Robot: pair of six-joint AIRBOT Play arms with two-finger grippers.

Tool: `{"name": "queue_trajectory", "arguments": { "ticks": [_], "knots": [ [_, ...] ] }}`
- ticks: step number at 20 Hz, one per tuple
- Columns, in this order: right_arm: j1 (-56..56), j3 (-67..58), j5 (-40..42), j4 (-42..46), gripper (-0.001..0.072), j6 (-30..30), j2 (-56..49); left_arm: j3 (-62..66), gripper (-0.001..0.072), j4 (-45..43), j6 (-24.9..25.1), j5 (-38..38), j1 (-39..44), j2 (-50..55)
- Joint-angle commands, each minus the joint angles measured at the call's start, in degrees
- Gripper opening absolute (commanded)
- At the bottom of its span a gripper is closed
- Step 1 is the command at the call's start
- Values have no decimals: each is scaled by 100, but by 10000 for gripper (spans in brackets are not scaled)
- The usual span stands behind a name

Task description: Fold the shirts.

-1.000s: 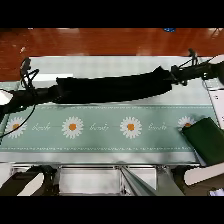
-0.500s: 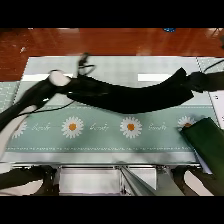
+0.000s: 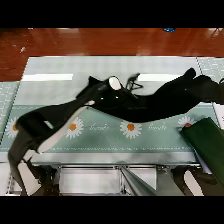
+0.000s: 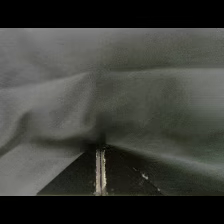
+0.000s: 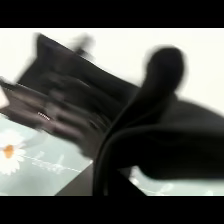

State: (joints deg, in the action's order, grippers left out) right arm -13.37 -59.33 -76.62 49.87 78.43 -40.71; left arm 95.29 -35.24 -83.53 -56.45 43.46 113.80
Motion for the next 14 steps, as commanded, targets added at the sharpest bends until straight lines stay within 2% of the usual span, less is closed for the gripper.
{"name": "queue_trajectory", "arguments": {
  "ticks": [1,5,8,11,14],
  "knots": [
    [2,17,42,-219,25,17,92,313,24,341,9,-179,313,393],
    [2,17,70,-455,25,17,85,374,24,258,317,-363,-376,-144],
    [55,17,179,-866,25,-59,-116,334,24,-636,317,-929,-1244,-1003],
    [977,-7,706,-957,25,-122,-710,-295,24,-1362,271,-1091,-2131,-2295],
    [2072,-389,1539,-940,25,-138,-1781,-1596,24,-1899,275,-933,-3021,-3969]
  ]
}}
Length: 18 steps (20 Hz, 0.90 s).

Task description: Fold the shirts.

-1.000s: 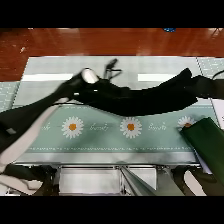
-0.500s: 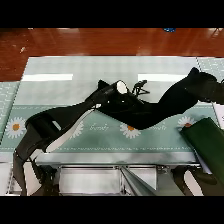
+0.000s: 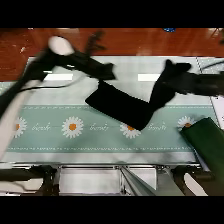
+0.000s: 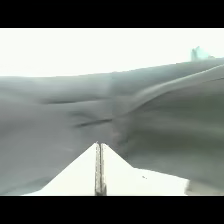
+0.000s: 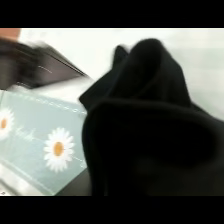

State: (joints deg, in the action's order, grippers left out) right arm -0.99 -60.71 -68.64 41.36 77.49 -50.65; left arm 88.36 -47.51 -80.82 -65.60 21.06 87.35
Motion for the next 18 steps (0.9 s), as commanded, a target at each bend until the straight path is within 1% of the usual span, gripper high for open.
{"name": "queue_trajectory", "arguments": {
  "ticks": [1,4,5,7,9,11,12,13,14,15,17,18],
  "knots": [
    [1126,-503,960,-90,25,-46,-1241,-1429,24,-787,7,61,-1084,-1919],
    [1703,-1456,1084,-98,25,-66,-2673,-2927,24,-815,-2,195,-1777,-3458],
    [1840,-1786,1086,-92,25,-72,-3119,-3399,24,-778,-17,197,-1888,-3923],
    [2048,-2450,1106,-96,25,-63,-4006,-4192,25,-741,-201,214,-1912,-4651],
    [2216,-2979,1102,-118,26,85,-4758,-4826,25,-732,-356,251,-1912,-5104],
    [2380,-3268,1067,-479,26,131,-5292,-5285,25,-730,-516,376,-1912,-5283],
    [2481,-3377,1080,-551,40,133,-5495,-5449,25,-682,-542,457,-1912,-5268],
    [2581,-3453,1097,-553,180,153,-5654,-5580,25,-640,-542,586,-1912,-5233],
    [2651,-3495,1062,-549,362,181,-5753,-5696,25,-557,-540,754,-1912,-5198],
    [2695,-3493,988,-529,416,179,-5777,-5799,24,-490,-542,933,-1912,-5154],
    [2651,-3495,614,-525,416,184,-5685,-5858,25,-420,-542,1156,-1912,-5027],
    [2531,-3495,304,-518,416,188,-5569,-5858,25,-352,-540,1285,-1912,-4970]
  ]
}}
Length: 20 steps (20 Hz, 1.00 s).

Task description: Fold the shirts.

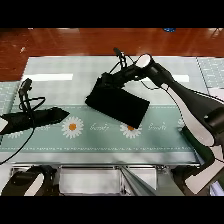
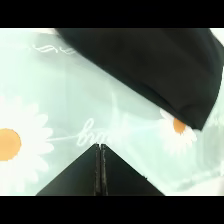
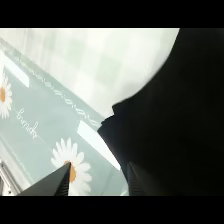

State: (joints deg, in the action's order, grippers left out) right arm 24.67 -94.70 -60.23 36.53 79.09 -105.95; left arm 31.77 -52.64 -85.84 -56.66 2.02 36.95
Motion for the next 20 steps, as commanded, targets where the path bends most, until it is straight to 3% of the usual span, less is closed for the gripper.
{"name": "queue_trajectory", "arguments": {
  "ticks": [1,4,6,8,10,12,14,17,20],
  "knots": [
    [-236,-96,-920,15,415,107,140,-199,25,219,-39,542,-11,111],
    [-1027,-92,-1950,979,415,286,1104,-199,25,372,-37,680,-9,131],
    [-1488,188,-2203,2702,415,680,2074,-201,25,378,-33,608,-9,131],
    [-1788,1298,-1711,4793,415,1617,3259,-203,25,380,13,564,-9,131],
    [-2081,3084,-588,5792,415,2636,4444,-205,25,380,28,566,-4,131],
    [-2448,4754,442,5322,415,3226,5230,-205,25,380,28,564,-4,131],
    [-2691,5895,1110,3908,415,3034,5394,-205,24,380,26,566,-4,131],
    [-2553,6649,1733,1143,415,1379,4948,-205,25,380,28,568,-4,131],
    [-2341,6557,1700,-332,416,256,3995,-203,25,380,26,568,-4,144]
  ]
}}
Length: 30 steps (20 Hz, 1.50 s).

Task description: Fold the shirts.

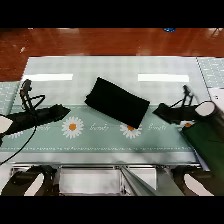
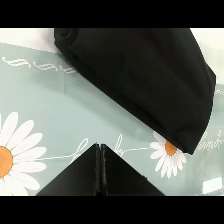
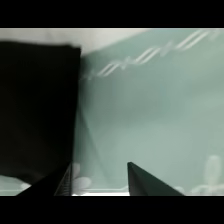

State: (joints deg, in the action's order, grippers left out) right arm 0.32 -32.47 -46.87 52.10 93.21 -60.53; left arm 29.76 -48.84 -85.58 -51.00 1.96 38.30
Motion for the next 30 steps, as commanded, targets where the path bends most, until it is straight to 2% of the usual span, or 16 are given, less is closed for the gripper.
{"name": "queue_trajectory", "arguments": {
  "ticks": [1,4,7,8,9,10,11,14,20,24,28,30],
  "knots": [
    [92,260,291,-2310,416,-1482,-863,-4,24,2,-2,0,4,13],
    [109,-107,35,-2927,416,-1996,-1624,-4,25,0,0,0,15,13],
    [542,-728,-85,-2966,407,-2026,-2269,-2,25,0,0,4,22,55],
    [745,-986,-122,-2968,357,-2024,-2448,-2,25,2,-2,4,20,85],
    [960,-1294,-208,-2966,218,-2037,-2605,-4,25,2,-2,2,22,120],
    [1167,-1633,-275,-2959,41,-2201,-2712,-4,25,2,-2,2,22,149],
    [1325,-1965,-343,-2918,25,-2304,-2774,-4,25,2,-2,2,22,170],
    [1515,-3276,-710,-2356,25,-2037,-2824,-4,25,0,2,4,22,184],
    [986,-6242,-1766,-352,24,-636,-2822,-4,25,33,0,-7,22,214],
    [90,-7440,-3058,-177,24,-341,-2638,-2,25,219,7,-17,22,214],
    [-1228,-7514,-3427,-181,24,72,-1943,-2,25,219,44,61,20,214],
    [-1989,-7514,-3950,-199,24,223,-1641,-2,25,245,44,153,22,214]
  ]
}}
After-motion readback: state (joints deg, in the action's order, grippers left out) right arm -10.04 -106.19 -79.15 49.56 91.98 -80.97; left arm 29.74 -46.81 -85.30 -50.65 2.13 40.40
